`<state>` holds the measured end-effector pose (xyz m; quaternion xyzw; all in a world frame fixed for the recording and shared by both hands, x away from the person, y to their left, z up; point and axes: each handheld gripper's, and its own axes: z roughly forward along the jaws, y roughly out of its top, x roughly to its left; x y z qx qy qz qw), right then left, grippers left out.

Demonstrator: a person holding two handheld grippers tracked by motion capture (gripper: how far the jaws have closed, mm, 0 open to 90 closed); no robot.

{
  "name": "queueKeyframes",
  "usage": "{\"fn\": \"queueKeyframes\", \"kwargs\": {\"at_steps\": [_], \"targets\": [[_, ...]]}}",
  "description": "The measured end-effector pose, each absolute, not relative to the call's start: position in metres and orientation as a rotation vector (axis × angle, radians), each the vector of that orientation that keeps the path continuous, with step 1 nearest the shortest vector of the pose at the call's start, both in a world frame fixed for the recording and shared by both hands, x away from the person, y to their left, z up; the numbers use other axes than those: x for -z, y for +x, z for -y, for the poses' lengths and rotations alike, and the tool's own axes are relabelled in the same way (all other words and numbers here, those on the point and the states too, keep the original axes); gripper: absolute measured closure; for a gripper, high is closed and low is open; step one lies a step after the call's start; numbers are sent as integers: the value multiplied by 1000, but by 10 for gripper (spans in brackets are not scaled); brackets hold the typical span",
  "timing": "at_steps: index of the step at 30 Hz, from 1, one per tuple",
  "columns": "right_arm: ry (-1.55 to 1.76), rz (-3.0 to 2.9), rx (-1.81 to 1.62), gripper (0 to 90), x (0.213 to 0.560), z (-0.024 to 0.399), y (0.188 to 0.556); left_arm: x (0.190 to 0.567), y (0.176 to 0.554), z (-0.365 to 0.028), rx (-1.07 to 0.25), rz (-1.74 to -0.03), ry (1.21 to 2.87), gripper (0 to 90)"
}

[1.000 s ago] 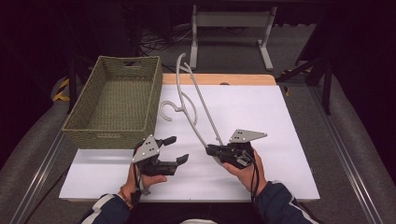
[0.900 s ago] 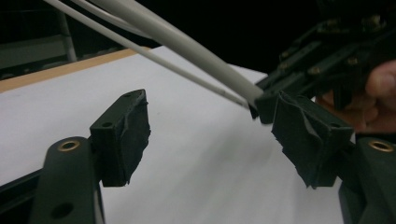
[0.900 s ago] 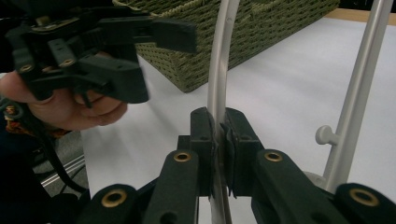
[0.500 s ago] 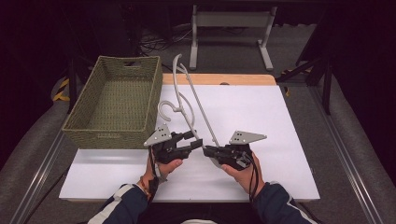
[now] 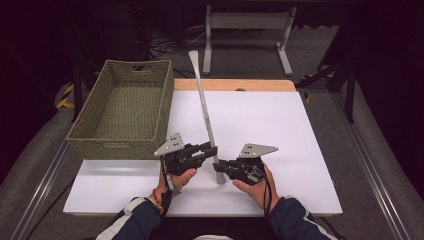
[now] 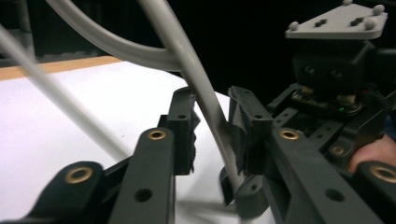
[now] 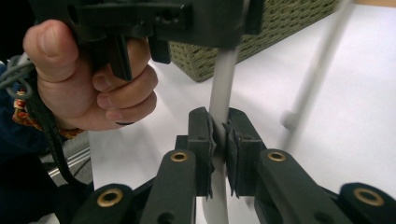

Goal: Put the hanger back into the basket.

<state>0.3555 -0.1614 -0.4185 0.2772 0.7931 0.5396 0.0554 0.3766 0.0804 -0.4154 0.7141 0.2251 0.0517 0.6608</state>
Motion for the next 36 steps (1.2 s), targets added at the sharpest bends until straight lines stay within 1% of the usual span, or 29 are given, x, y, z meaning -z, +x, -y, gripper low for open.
{"fn": "queueKeyframes", "kwargs": {"at_steps": [3, 5, 6, 7, 8, 9, 10, 12, 13, 15, 20, 21, 24, 25, 26, 27, 29, 30, 32, 36], "targets": [[826, -2402, -1621, 796, 417, 162, 354, 412, 375, -79, -147, -507, 1634, 729], [821, -2400, -1611, 720, 417, 163, 353, 410, 374, -80, -149, -505, 1636, 739], [815, -2408, -1601, 655, 417, 163, 353, 409, 374, -81, -152, -501, 1642, 747], [799, -2415, -1587, 623, 417, 164, 352, 407, 373, -82, -173, -502, 1647, 756], [776, -2416, -1563, 610, 417, 166, 350, 406, 373, -83, -174, -490, 1643, 770], [754, -2414, -1544, 579, 417, 169, 349, 405, 372, -84, -181, -487, 1647, 791], [744, -2411, -1538, 550, 416, 172, 349, 402, 371, -85, -213, -467, 1657, 817], [728, -2393, -1531, 512, 413, 184, 348, 396, 365, -84, -254, -420, 1683, 821], [722, -2372, -1513, 490, 411, 191, 347, 394, 363, -84, -246, -423, 1686, 820], [734, -2342, -1473, 475, 410, 204, 344, 391, 361, -82, -294, -414, 1717, 822], [808, -2296, -1434, 446, 416, 234, 342, 390, 359, -80, -317, -405, 1737, 822], [808, -2296, -1434, 446, 416, 234, 342, 390, 359, -80, -317, -405, 1737, 822], [848, -2254, -1397, 437, 422, 251, 341, 388, 358, -78, -333, -396, 1743, 823], [864, -2246, -1373, 419, 425, 258, 341, 388, 358, -78, -333, -392, 1746, 822], [864, -2246, -1373, 419, 425, 258, 341, 387, 358, -78, -338, -386, 1752, 822], [881, -2233, -1355, 395, 427, 263, 340, 386, 358, -77, -348, -388, 1756, 822], [886, -2225, -1346, 379, 429, 265, 340, 384, 359, -77, -355, -394, 1750, 822], [897, -2209, -1336, 339, 429, 266, 340, 383, 359, -76, -368, -397, 1752, 823], [929, -2175, -1329, 300, 430, 268, 340, 380, 358, -75, -373, -401, 1749, 823], [926, -2132, -1309, 244, 428, 268, 340, 371, 355, -73, -419, -376, 1751, 823]]}}
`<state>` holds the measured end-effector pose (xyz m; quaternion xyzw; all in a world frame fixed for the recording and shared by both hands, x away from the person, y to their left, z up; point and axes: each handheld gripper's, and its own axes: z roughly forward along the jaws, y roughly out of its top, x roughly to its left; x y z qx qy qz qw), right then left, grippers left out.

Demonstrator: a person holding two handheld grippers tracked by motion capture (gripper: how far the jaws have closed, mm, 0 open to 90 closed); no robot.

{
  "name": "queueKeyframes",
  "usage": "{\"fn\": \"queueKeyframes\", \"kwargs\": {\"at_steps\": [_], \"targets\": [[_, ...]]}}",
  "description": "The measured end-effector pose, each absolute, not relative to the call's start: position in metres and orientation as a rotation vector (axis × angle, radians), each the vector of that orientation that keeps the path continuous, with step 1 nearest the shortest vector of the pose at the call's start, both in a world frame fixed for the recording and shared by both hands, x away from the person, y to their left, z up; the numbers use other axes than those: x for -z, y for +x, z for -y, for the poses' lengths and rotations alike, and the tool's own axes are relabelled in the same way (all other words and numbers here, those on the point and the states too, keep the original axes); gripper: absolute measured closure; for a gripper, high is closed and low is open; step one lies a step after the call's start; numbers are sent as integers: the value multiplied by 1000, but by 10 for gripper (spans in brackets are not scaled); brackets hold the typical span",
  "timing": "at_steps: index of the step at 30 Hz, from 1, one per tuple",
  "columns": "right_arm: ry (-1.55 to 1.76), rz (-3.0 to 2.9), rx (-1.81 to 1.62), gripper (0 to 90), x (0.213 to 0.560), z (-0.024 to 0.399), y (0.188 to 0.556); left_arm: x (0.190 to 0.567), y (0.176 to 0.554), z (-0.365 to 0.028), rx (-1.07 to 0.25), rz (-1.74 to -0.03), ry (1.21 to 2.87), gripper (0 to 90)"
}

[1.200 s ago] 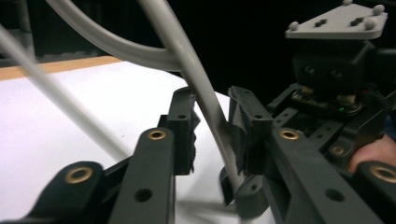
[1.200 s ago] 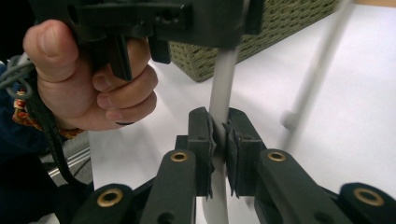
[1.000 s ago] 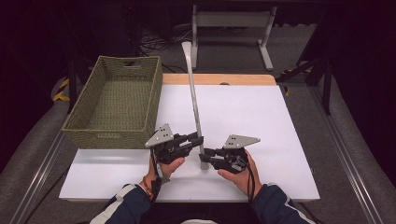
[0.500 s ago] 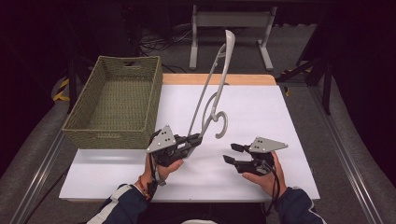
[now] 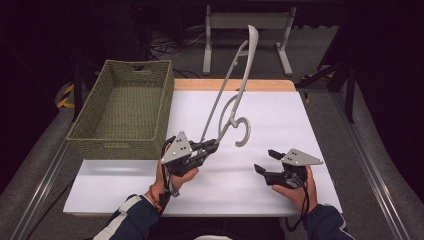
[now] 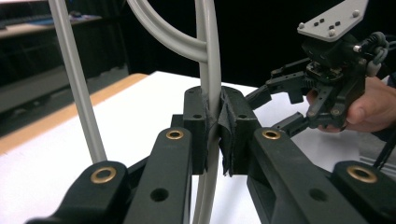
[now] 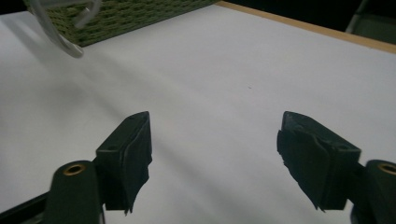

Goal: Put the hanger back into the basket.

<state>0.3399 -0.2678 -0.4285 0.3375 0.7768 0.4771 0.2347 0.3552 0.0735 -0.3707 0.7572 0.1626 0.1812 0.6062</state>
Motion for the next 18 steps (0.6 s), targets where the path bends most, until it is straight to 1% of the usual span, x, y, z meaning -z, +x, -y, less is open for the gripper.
{"fn": "queueKeyframes", "kwargs": {"at_steps": [7, 15, 18], "targets": [[856, -2059, -1208, 171, 426, 266, 335, 350, 354, -84, -474, -373, 1730, 822], [789, -2001, -1192, 155, 427, 257, 331, 326, 355, -95, -537, -367, 1695, 822], [784, -2000, -1182, 149, 428, 256, 331, 317, 355, -105, -553, -378, 1675, 822]]}}
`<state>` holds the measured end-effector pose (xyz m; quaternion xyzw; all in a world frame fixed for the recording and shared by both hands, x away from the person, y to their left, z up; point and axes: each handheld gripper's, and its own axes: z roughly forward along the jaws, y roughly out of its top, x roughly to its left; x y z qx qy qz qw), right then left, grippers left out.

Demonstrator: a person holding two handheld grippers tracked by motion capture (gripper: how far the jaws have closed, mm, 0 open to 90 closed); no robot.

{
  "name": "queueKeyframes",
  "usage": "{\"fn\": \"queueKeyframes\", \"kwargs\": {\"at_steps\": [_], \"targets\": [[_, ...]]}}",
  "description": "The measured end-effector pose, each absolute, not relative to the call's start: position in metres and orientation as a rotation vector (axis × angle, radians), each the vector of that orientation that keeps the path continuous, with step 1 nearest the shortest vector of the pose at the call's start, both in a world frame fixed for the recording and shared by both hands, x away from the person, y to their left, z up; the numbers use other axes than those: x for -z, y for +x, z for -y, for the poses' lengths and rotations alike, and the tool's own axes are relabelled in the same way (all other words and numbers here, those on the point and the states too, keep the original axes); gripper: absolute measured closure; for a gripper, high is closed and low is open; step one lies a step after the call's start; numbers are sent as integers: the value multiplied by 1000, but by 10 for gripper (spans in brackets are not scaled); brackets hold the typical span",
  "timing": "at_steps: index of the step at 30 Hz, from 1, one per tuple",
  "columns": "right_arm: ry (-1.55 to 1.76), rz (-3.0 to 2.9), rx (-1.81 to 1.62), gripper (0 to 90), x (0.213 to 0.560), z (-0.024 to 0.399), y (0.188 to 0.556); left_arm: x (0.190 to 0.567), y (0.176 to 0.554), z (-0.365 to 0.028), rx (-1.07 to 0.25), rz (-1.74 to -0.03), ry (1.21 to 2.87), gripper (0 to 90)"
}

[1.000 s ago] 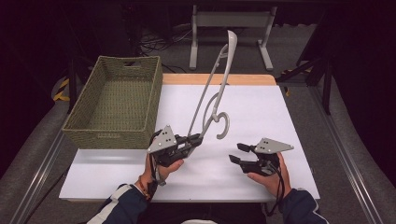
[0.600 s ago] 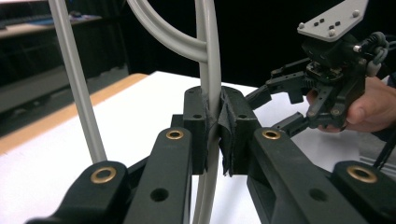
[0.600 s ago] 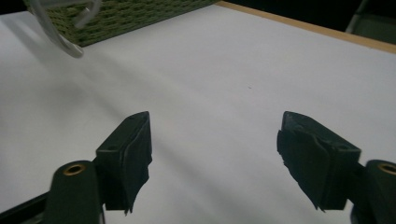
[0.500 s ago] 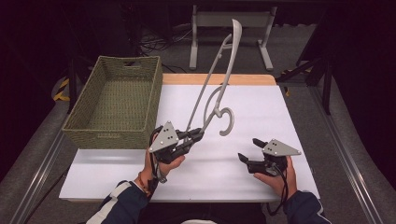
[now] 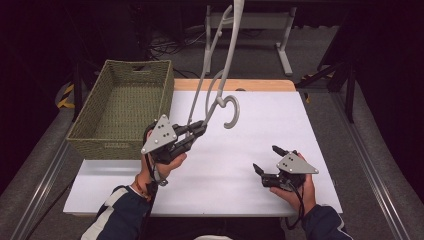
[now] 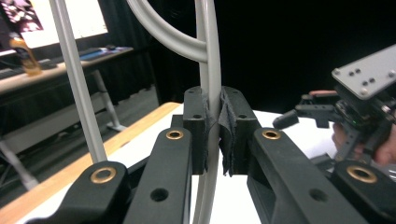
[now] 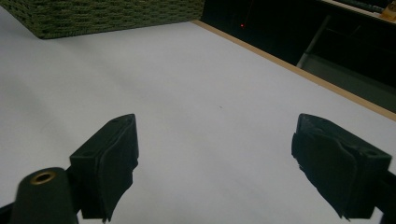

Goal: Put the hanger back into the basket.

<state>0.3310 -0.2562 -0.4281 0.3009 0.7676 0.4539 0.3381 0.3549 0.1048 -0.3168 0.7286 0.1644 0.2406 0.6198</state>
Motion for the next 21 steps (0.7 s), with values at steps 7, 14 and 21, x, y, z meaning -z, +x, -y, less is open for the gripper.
{"fn": "queueKeyframes", "kwargs": {"at_steps": [7, 14, 21], "targets": [[813, -1996, -1157, 121, 430, 255, 333, 309, 354, -119, -612, -383, 1661, 822], [854, -1985, -1173, 112, 431, 254, 336, 302, 359, -132, -657, -402, 1658, 822], [831, -2007, -1135, 110, 434, 251, 337, 288, 364, -150, -712, -409, 1658, 822]]}}
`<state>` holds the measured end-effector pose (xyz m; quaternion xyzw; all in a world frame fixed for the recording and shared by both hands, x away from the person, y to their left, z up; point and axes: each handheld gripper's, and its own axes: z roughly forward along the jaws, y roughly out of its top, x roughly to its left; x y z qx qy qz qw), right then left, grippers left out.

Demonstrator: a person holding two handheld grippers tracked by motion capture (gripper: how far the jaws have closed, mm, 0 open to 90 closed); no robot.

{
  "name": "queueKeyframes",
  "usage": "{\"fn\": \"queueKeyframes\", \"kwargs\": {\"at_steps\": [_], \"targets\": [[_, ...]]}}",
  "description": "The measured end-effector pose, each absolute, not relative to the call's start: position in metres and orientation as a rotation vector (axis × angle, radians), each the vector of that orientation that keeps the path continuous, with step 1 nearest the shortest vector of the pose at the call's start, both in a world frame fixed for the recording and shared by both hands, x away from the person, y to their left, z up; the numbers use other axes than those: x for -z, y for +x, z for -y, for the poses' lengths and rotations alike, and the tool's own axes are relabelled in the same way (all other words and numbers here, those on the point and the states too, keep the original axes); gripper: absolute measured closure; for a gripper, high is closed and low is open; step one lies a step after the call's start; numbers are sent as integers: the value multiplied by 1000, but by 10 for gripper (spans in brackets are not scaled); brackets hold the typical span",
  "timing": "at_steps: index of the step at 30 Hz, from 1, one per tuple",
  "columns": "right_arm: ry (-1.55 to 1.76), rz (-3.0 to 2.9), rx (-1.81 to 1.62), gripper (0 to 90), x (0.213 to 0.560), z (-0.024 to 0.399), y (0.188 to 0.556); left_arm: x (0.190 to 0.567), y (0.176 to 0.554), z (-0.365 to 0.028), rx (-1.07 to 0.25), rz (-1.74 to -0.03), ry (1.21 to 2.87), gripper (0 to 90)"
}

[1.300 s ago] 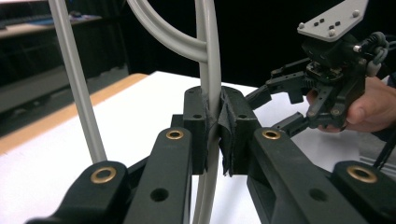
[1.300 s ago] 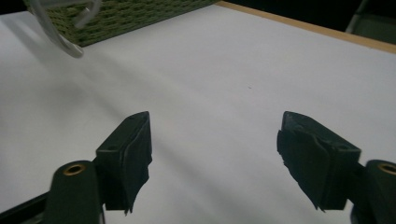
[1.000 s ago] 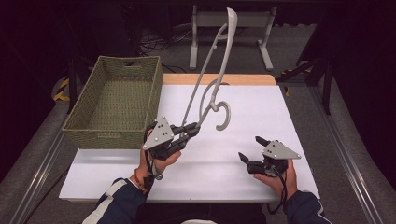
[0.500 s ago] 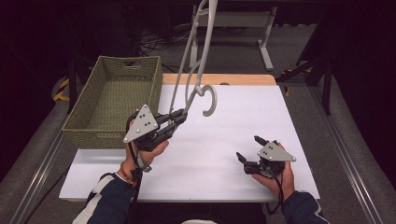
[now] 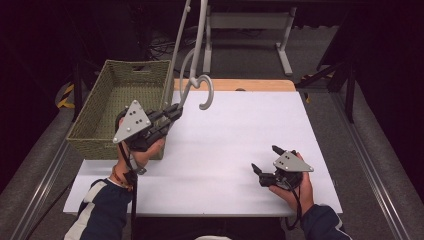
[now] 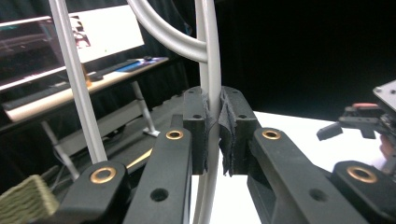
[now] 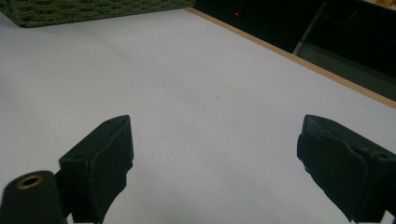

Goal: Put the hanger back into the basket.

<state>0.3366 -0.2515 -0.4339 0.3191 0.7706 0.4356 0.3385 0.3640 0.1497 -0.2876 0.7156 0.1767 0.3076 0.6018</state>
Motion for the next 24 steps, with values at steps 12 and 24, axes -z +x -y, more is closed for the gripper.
{"fn": "queueKeyframes", "kwargs": {"at_steps": [12, 24], "targets": [[834, -2003, -1131, 134, 434, 250, 336, 292, 374, -181, -756, -481, 1675, 822], [837, -2020, -1129, 132, 436, 247, 337, 311, 394, -210, -779, -594, 1723, 822]]}}
